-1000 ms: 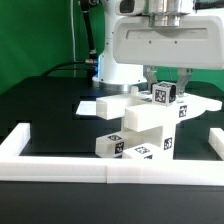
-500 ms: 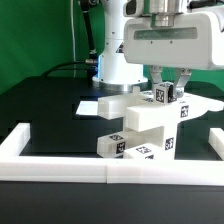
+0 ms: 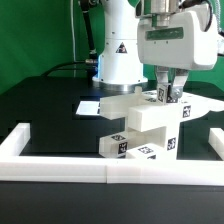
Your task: Assemble chair
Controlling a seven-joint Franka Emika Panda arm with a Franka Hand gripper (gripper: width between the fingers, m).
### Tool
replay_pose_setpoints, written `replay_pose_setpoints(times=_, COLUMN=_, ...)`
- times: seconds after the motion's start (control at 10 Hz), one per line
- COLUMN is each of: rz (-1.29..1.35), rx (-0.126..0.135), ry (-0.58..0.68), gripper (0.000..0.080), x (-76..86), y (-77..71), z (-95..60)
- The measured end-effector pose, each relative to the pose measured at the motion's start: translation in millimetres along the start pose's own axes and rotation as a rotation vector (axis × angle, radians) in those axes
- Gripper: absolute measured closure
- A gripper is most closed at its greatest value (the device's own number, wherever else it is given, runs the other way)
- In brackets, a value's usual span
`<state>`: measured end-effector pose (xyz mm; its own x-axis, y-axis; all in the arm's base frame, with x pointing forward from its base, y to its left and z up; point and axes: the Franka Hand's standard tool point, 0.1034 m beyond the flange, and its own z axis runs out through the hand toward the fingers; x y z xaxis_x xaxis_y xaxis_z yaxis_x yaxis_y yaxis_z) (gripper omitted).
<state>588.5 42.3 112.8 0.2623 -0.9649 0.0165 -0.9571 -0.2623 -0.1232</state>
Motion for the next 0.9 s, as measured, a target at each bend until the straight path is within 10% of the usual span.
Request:
replay_pose_setpoints(times=0.1, rz=-0.001, rx=0.0, ry=0.0, gripper=0.0305, x=-0.1, y=0.0, z=0.1)
replay_pose_setpoints(times=0.3, rz=-0.075, rx=-0.005, ry=0.0, gripper=0.0184, x=-1.8, y=0.1, z=0.8)
replay_pose_setpoints(times=0.9, rz=-0.533, rx=-0.005, ry=0.009, gripper=0.0151, x=-9.4, y=-4.8, z=-1.0)
